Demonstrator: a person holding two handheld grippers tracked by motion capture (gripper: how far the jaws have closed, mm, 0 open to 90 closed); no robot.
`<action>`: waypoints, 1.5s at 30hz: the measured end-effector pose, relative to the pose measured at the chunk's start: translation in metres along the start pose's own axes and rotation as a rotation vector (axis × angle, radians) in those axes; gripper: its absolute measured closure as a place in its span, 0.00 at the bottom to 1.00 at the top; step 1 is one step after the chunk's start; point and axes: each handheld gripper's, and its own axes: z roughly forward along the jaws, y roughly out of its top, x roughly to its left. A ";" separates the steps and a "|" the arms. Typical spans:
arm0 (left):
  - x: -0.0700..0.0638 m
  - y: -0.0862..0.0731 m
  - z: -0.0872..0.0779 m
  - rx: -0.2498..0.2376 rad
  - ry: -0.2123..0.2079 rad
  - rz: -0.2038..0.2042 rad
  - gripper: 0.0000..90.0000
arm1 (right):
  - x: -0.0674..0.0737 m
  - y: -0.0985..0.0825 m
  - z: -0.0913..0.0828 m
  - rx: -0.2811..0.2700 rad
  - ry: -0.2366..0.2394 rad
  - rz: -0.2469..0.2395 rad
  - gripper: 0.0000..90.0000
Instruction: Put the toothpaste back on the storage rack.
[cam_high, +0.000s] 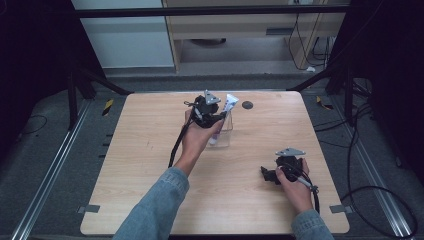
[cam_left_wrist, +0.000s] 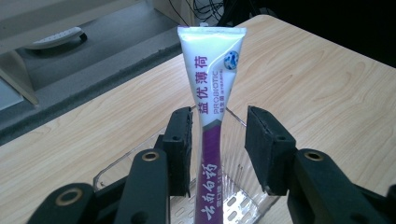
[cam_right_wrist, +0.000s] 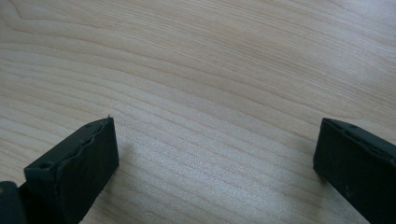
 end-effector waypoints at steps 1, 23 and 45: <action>-0.001 0.000 -0.001 0.002 0.001 0.004 0.66 | 0.000 0.000 0.000 -0.001 -0.001 -0.001 0.00; -0.019 0.002 -0.018 0.064 -0.095 0.054 0.24 | 0.001 -0.002 -0.002 -0.001 -0.005 0.003 0.01; -0.020 -0.020 -0.035 0.126 -0.120 0.075 0.05 | 0.003 -0.006 -0.006 -0.002 -0.011 0.011 0.01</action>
